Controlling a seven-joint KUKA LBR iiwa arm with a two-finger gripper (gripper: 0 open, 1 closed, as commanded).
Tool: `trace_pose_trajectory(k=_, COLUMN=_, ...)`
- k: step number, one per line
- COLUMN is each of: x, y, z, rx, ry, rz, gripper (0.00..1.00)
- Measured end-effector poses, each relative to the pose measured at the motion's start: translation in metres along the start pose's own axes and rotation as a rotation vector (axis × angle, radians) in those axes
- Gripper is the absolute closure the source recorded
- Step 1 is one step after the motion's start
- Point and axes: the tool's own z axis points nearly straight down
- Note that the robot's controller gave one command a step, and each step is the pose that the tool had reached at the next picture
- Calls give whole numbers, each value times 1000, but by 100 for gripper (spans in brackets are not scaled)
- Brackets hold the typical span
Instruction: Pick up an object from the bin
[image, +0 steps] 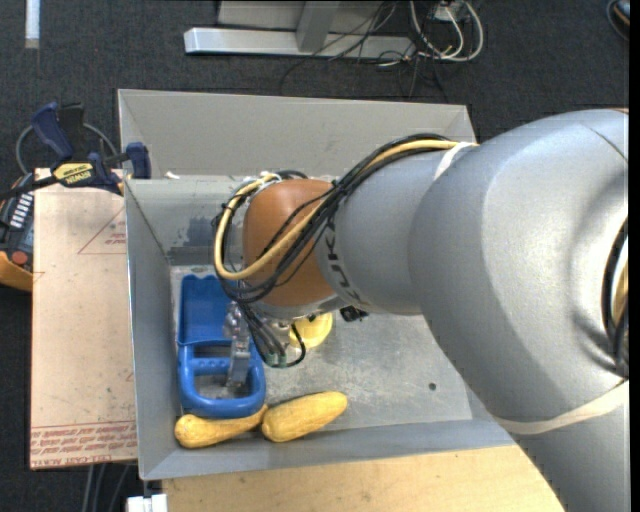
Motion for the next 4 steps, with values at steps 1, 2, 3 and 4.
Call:
trace_pose_trajectory(k=1, x=2, y=0, z=0, rx=1, ry=3, rz=0, gripper=100)
trace_pose_trajectory(k=2, x=3, y=-1, z=-5, rx=3, ry=9, rz=0, gripper=100)
trace_pose_trajectory(k=3, x=3, y=-1, z=-27, rx=3, ry=8, rz=0, gripper=100)
trace_pose_trajectory(k=4, x=0, y=0, z=-44, rx=-2, ry=-3, rz=0, gripper=100)
